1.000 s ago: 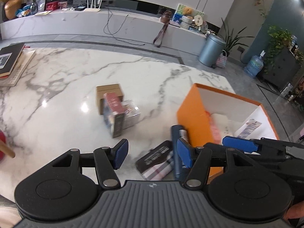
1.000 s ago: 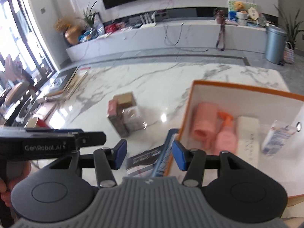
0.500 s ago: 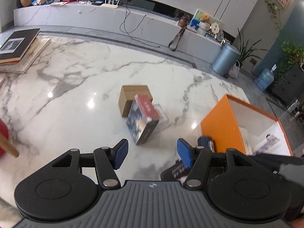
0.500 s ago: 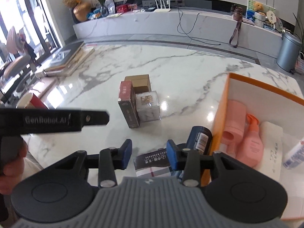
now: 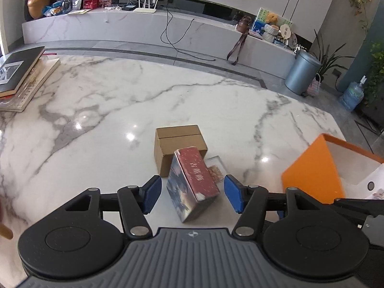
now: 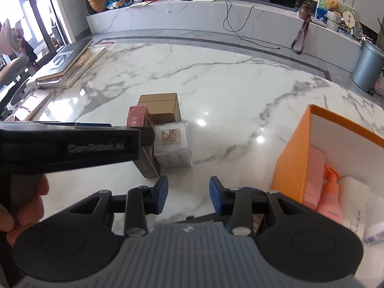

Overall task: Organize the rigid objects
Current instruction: 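Grasp the dark red printed box with the left gripper while the right approaches the plaid case, then grasp the plaid glasses case with the right gripper while the left holds the red box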

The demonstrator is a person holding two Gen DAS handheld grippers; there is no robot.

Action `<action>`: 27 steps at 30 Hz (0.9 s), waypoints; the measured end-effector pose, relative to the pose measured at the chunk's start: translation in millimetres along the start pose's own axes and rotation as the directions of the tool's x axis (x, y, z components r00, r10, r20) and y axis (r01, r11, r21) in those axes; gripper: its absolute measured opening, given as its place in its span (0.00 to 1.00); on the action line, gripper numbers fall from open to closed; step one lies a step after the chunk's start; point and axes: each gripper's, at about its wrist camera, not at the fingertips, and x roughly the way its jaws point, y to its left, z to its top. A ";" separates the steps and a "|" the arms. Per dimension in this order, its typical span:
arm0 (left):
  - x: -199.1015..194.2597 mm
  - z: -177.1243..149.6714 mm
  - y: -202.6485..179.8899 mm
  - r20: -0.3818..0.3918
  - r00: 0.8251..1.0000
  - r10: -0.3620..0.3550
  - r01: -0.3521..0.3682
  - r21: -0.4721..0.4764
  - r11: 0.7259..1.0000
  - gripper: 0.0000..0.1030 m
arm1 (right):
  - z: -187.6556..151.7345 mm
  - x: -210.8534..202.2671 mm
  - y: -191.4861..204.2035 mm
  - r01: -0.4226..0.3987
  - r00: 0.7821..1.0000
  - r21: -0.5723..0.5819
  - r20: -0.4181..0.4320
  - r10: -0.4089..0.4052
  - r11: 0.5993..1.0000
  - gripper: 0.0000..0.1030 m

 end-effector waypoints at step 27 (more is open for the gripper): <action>-22.9 -44.0 17.5 -0.114 0.990 -0.089 0.089 -0.004 0.996 0.25 | -36.3 19.6 40.7 -0.013 0.959 -0.316 -0.272 -0.077 0.949 0.36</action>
